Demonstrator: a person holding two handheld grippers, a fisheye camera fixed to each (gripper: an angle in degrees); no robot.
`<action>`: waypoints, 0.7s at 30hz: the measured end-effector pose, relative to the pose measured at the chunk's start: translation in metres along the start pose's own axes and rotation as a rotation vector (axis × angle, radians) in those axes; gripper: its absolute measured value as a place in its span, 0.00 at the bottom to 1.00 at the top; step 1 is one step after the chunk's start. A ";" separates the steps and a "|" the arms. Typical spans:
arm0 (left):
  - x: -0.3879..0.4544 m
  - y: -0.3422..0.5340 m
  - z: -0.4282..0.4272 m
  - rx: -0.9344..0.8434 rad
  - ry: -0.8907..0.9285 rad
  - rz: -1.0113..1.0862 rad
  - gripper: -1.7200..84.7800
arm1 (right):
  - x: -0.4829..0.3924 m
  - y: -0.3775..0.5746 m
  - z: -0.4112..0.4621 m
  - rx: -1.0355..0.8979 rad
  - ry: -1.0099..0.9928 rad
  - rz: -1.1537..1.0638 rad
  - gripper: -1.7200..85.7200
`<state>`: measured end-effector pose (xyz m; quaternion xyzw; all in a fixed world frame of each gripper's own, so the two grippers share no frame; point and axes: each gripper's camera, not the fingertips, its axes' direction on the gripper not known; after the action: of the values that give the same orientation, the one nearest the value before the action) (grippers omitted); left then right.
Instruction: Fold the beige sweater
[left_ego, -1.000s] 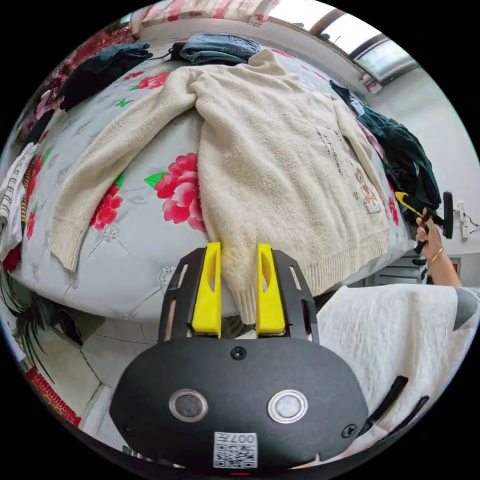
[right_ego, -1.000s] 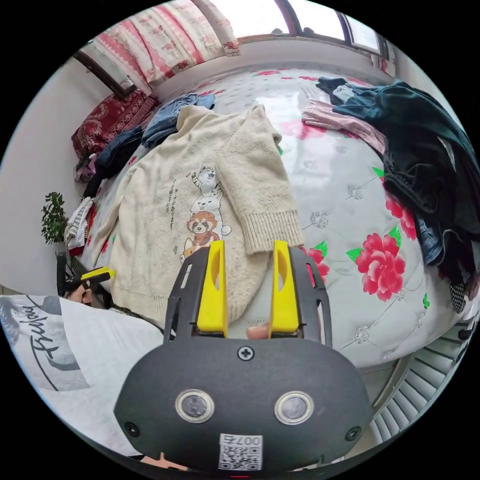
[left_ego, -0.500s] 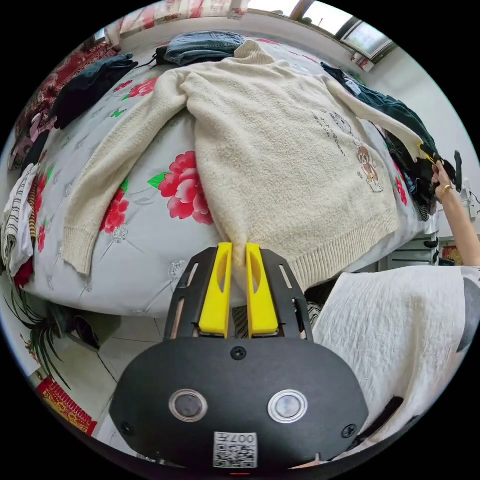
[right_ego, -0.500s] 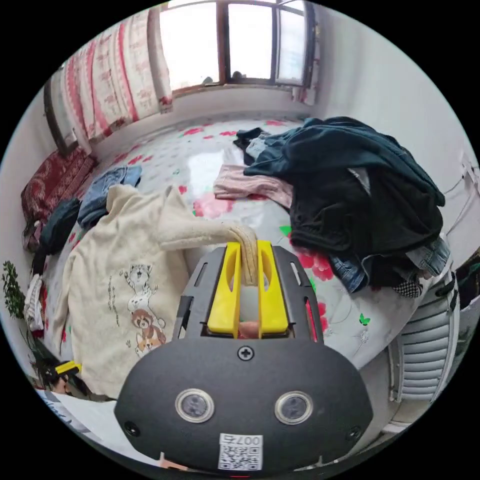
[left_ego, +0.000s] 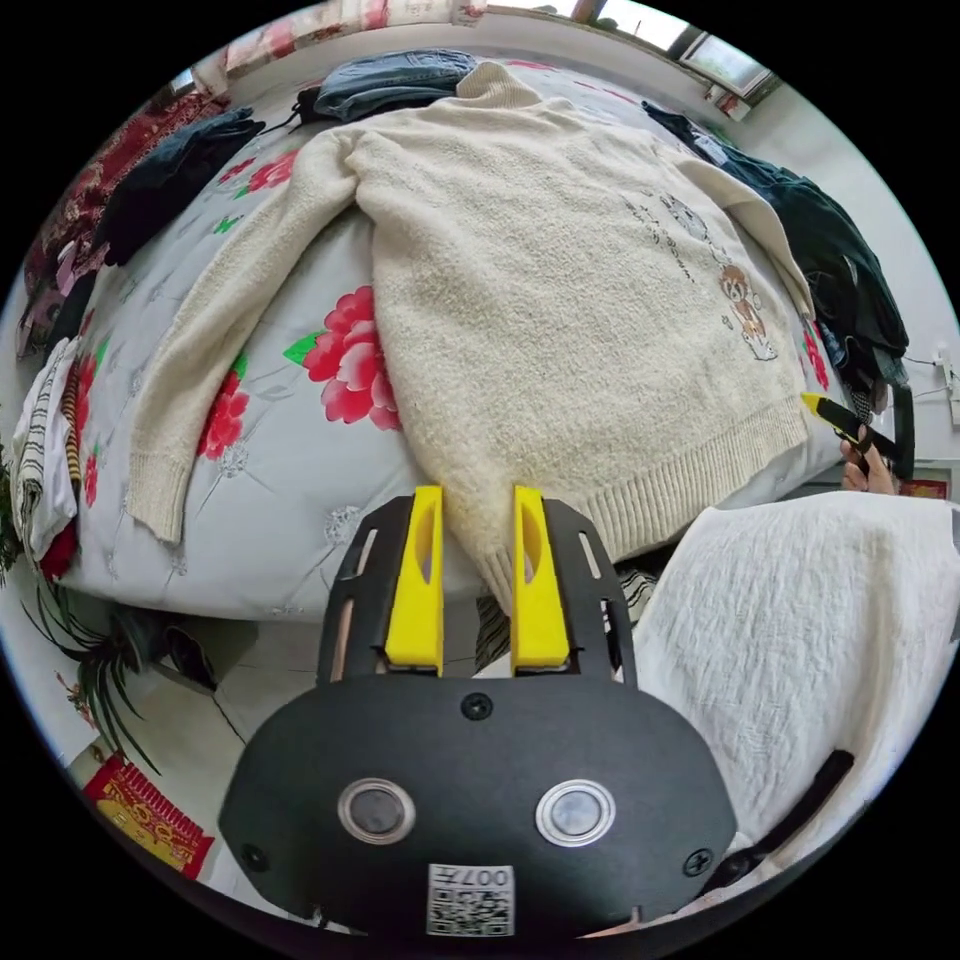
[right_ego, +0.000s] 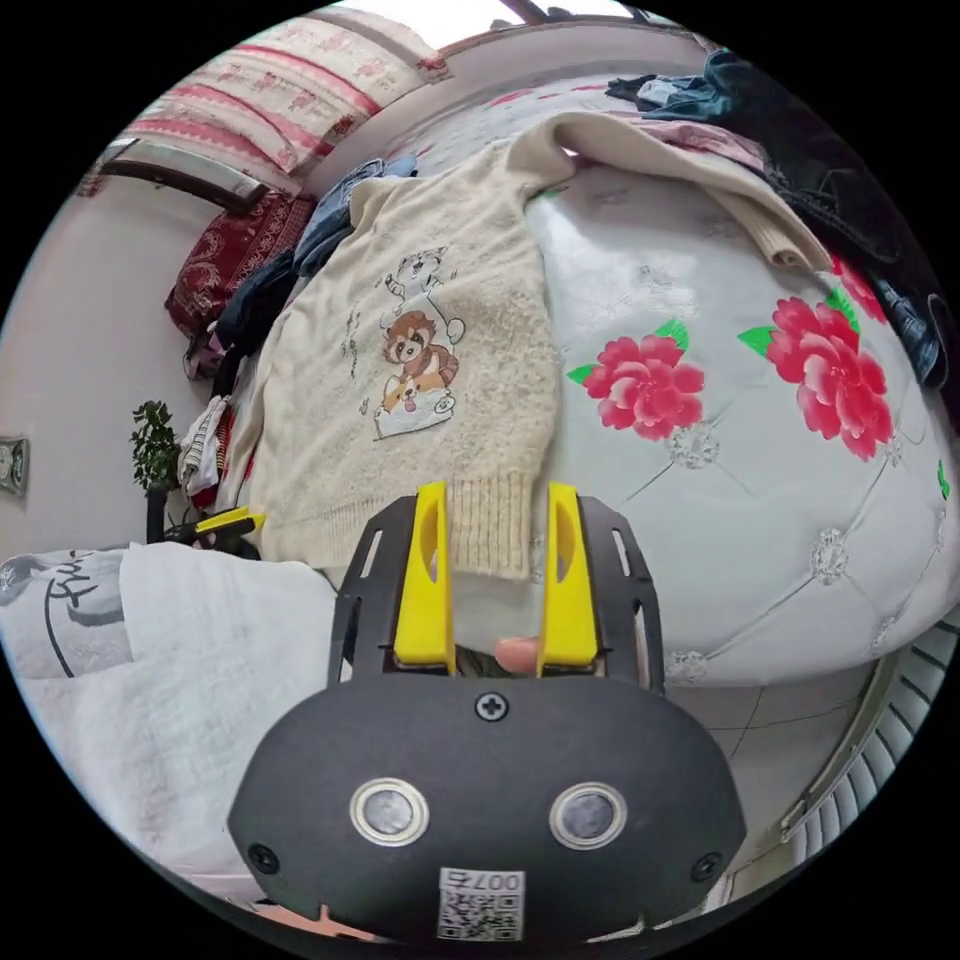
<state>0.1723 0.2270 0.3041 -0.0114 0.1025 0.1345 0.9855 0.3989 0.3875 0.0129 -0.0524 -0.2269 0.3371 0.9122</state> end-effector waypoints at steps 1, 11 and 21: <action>-0.002 -0.002 0.000 -0.006 0.020 -0.009 0.09 | -0.001 -0.008 -0.002 -0.050 0.001 -0.012 0.06; -0.020 0.041 -0.022 0.038 0.133 -0.002 0.08 | -0.038 0.049 -0.078 -0.043 0.304 -0.233 0.02; -0.126 0.106 -0.065 0.293 0.159 -0.417 0.14 | -0.065 0.043 -0.067 0.076 0.486 -0.218 0.02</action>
<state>0.0119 0.2926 0.2670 0.1000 0.1932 -0.0891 0.9720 0.3602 0.3832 -0.0819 -0.0729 0.0071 0.2225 0.9722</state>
